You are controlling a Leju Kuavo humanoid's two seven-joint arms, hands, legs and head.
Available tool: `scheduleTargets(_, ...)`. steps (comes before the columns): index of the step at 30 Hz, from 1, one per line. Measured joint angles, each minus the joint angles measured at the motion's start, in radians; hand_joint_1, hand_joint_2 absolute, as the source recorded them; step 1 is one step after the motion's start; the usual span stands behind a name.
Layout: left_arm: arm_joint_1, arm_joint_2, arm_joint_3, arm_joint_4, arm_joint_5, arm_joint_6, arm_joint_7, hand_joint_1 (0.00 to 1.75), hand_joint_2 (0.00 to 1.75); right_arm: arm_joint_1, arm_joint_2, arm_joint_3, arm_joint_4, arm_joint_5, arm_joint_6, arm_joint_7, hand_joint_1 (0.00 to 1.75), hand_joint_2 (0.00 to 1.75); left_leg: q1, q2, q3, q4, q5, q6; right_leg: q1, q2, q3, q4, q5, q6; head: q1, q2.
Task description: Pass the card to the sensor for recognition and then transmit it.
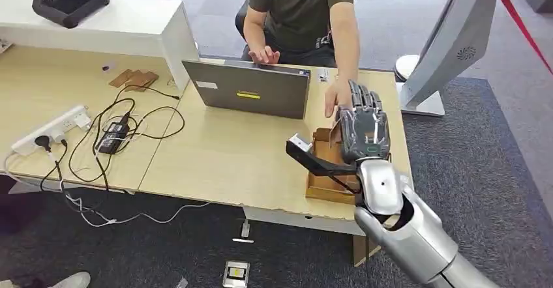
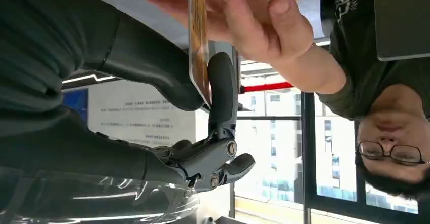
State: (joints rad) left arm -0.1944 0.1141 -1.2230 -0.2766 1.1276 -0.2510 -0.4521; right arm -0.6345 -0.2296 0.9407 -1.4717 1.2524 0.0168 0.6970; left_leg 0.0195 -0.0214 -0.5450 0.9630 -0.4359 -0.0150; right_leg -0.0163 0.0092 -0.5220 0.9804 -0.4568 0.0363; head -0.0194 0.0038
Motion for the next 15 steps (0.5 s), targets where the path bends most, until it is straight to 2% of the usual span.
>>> scheduleTargets(3,0.000,-0.001,0.000,0.000,0.003,0.000,-0.001,0.00,1.75,-0.002,0.005,0.007,0.015,0.000,0.000,0.000,1.71,1.75,0.000,0.000,0.000,0.000,0.000,0.000,0.000,0.000,0.000,0.000,0.000,0.000,0.000,0.000)
scheduleTargets(4,0.000,-0.001,0.000,0.000,0.004,0.000,-0.001,0.00,1.75,-0.003,0.006,0.010,0.020,0.000,0.000,0.000,0.77,1.75,0.000,0.000,0.000,0.000,0.000,0.000,0.000,0.000,0.000,0.000,0.000,0.000,0.000,0.000)
scheduleTargets(5,0.000,-0.001,0.000,0.000,0.005,0.000,-0.002,0.00,1.75,-0.003,0.008,0.011,0.025,0.001,-0.001,0.000,0.77,1.75,0.000,0.000,0.000,0.000,0.000,0.000,0.000,0.000,0.000,0.000,0.000,0.000,0.000,0.000)
scheduleTargets(6,0.001,-0.001,0.000,0.000,0.008,0.000,-0.004,0.00,1.75,-0.003,0.010,0.011,0.029,0.002,-0.002,0.000,0.05,1.75,0.000,0.000,0.000,0.000,0.000,0.000,0.000,0.000,0.000,0.000,0.000,0.000,0.000,0.000)
scheduleTargets(7,0.001,-0.001,0.000,0.000,0.010,0.001,-0.006,0.00,1.75,-0.004,0.012,0.011,0.034,0.002,-0.003,0.000,0.00,1.75,0.000,0.000,0.000,0.000,0.000,0.000,0.000,0.000,0.000,0.000,0.000,0.000,0.000,0.000)
scheduleTargets(10,0.002,-0.001,0.000,0.000,0.014,0.002,-0.010,0.00,1.75,-0.005,0.019,0.012,0.050,0.003,-0.021,0.000,0.00,1.75,0.000,0.000,0.000,0.000,0.000,0.000,0.000,0.000,0.000,0.000,0.000,0.000,0.000,0.000)
scheduleTargets(15,0.008,-0.001,0.000,0.000,0.019,0.003,-0.019,0.00,1.75,-0.001,0.021,0.005,0.074,-0.004,-0.121,0.000,0.00,1.75,0.000,0.000,0.000,0.000,0.000,0.000,0.000,0.000,0.000,0.000,0.000,0.000,0.000,0.000)
